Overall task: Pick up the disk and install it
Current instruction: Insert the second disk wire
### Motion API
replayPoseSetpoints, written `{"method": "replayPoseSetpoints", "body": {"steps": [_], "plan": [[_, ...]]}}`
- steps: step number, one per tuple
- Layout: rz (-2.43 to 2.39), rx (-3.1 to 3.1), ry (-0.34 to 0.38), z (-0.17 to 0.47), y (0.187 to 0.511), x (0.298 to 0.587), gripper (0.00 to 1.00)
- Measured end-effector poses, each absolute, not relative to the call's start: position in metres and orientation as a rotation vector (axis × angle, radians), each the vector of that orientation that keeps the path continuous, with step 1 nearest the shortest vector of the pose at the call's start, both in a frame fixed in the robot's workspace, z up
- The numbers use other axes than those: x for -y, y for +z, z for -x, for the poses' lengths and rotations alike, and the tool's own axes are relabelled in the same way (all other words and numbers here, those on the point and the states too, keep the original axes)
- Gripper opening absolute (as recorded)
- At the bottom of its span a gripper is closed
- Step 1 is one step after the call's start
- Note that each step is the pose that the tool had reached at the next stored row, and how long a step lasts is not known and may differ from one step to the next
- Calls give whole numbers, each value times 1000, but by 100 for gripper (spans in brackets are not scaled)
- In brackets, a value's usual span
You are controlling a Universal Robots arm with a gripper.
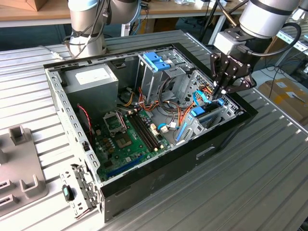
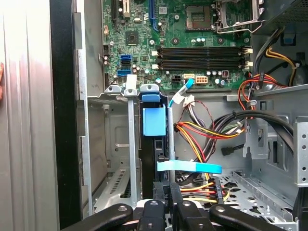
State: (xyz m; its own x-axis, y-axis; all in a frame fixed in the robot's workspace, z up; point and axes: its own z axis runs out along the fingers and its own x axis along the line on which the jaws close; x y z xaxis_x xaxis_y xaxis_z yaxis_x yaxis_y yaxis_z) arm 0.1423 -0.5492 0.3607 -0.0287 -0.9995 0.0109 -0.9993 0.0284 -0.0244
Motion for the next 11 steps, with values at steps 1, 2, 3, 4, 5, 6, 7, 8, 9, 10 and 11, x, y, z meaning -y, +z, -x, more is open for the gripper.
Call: {"method": "replayPoseSetpoints", "body": {"steps": [1, 2, 3, 4, 5, 6, 7, 8, 9, 10, 11], "plan": [[2183, -2246, -39, -142, 361, 551, 16], [2183, -2246, -39, -142, 361, 551, 16], [2183, -2246, -39, -142, 360, 551, 16], [2183, -2246, -39, -142, 360, 551, 16], [2183, -2246, -39, -142, 360, 551, 16], [2183, -2246, -39, -141, 359, 551, 16], [2183, -2246, -39, -141, 359, 551, 16], [2183, -2246, -39, -141, 359, 551, 16], [2183, -2246, -39, -141, 359, 551, 16], [2183, -2246, -39, -141, 359, 551, 16], [2183, -2246, -39, -141, 359, 551, 16]]}}
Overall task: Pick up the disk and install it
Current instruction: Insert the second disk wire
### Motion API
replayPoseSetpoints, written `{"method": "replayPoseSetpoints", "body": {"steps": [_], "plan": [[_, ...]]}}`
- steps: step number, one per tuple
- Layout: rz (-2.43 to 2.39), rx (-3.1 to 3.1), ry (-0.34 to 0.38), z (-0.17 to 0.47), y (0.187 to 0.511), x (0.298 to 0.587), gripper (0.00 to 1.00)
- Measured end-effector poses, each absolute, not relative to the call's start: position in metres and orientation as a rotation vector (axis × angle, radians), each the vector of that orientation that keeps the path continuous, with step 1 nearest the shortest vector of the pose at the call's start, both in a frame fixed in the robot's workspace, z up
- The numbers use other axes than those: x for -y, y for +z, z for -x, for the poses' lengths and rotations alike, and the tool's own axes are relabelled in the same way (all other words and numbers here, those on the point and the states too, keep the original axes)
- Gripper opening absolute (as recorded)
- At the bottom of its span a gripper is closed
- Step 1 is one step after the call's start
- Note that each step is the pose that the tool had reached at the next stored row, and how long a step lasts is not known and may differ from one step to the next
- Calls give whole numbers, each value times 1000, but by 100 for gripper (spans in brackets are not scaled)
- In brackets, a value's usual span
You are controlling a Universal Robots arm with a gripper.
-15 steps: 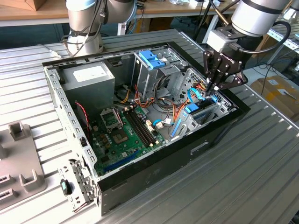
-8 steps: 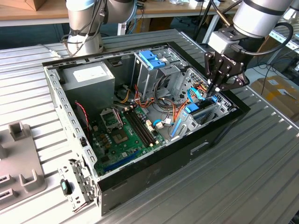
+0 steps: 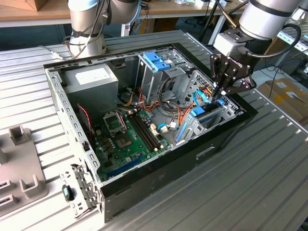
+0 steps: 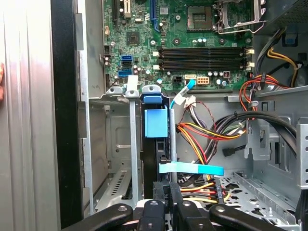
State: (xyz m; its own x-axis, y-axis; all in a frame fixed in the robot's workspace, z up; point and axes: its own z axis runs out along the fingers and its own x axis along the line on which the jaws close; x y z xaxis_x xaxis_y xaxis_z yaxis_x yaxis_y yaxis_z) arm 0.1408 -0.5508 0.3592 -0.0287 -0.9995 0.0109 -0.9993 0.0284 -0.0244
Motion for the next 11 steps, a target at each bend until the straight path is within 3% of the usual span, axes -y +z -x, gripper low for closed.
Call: {"method": "replayPoseSetpoints", "body": {"steps": [11], "plan": [[2183, -2246, -39, -140, 359, 551, 16]]}}
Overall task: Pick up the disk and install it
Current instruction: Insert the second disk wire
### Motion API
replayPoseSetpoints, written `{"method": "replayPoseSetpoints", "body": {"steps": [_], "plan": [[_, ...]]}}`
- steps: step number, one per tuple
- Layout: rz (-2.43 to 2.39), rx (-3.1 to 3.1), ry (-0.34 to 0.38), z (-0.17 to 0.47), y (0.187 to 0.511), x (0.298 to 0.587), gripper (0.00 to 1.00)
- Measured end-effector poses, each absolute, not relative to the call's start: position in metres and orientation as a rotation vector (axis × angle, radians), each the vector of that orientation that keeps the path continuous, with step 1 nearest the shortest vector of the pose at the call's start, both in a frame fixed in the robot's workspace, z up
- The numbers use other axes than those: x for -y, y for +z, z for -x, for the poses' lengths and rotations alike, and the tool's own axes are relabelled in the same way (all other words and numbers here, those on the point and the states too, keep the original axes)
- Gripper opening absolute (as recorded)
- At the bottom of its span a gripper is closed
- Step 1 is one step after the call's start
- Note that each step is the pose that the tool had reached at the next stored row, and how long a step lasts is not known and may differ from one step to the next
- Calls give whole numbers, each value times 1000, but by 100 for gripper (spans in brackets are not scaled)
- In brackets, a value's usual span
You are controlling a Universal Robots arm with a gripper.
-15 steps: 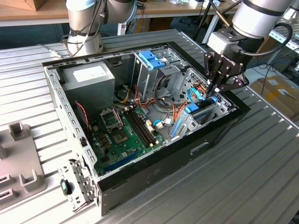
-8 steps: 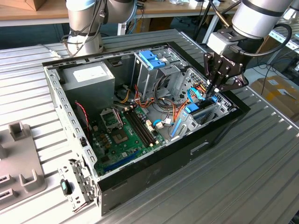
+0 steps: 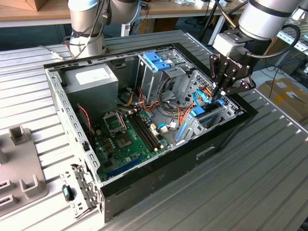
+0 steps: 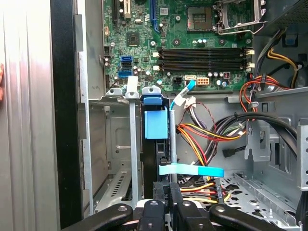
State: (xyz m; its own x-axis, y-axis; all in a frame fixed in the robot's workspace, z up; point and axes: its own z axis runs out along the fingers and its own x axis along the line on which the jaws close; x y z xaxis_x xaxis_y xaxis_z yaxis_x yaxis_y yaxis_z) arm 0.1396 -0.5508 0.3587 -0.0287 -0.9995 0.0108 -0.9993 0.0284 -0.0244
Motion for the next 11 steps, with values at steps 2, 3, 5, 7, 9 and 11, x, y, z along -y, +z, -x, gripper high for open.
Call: {"method": "replayPoseSetpoints", "body": {"steps": [2, 3, 5, 7, 9, 11], "plan": [[2183, -2246, -39, -140, 358, 551, 16], [2183, -2246, -40, -139, 358, 551, 16], [2183, -2246, -40, -139, 357, 551, 16], [2183, -2246, -39, -139, 356, 551, 16], [2183, -2246, -39, -139, 355, 551, 16], [2183, -2246, -39, -139, 355, 551, 16]]}}
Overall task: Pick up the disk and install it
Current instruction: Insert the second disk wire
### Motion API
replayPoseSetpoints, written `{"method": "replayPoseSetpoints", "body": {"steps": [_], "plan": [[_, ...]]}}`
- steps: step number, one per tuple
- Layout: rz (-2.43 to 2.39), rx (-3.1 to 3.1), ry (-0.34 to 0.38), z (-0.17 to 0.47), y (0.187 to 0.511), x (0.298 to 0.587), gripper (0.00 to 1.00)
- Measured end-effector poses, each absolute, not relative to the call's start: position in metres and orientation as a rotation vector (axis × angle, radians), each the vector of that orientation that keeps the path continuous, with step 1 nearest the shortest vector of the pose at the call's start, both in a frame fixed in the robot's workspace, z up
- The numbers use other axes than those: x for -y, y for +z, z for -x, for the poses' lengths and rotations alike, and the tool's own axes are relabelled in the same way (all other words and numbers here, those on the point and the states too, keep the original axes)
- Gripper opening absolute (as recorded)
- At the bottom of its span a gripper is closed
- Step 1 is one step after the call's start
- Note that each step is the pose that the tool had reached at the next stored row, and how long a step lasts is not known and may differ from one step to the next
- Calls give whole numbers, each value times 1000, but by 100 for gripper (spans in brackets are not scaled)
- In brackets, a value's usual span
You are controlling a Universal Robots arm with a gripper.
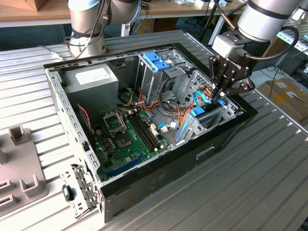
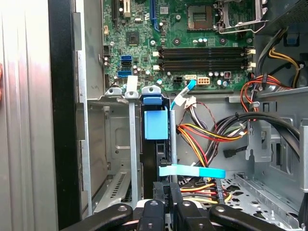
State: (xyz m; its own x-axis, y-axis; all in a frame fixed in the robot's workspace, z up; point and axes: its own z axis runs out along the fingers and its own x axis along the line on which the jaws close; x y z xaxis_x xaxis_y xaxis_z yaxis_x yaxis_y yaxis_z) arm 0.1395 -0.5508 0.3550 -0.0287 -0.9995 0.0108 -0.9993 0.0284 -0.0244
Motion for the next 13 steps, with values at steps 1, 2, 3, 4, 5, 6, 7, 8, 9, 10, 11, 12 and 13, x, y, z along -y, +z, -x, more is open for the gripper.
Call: {"method": "replayPoseSetpoints", "body": {"steps": [1, 2, 3, 4, 5, 6, 7, 8, 9, 10, 11, 12, 13], "plan": [[2183, -2246, -39, -139, 355, 551, 16], [2183, -2246, -39, -139, 354, 551, 16], [2183, -2246, -39, -139, 353, 551, 16], [2183, -2246, -39, -139, 353, 551, 16], [2183, -2246, -39, -139, 353, 551, 16], [2183, -2246, -39, -139, 353, 551, 16], [2183, -2246, -39, -139, 353, 551, 16], [2183, -2246, -39, -139, 352, 551, 16], [2183, -2246, -38, -138, 351, 551, 16], [2182, -2246, -38, -138, 350, 551, 16], [2182, -2246, -38, -138, 350, 551, 16], [2182, -2246, -38, -138, 349, 551, 16], [2182, -2246, -38, -138, 348, 551, 16]]}}
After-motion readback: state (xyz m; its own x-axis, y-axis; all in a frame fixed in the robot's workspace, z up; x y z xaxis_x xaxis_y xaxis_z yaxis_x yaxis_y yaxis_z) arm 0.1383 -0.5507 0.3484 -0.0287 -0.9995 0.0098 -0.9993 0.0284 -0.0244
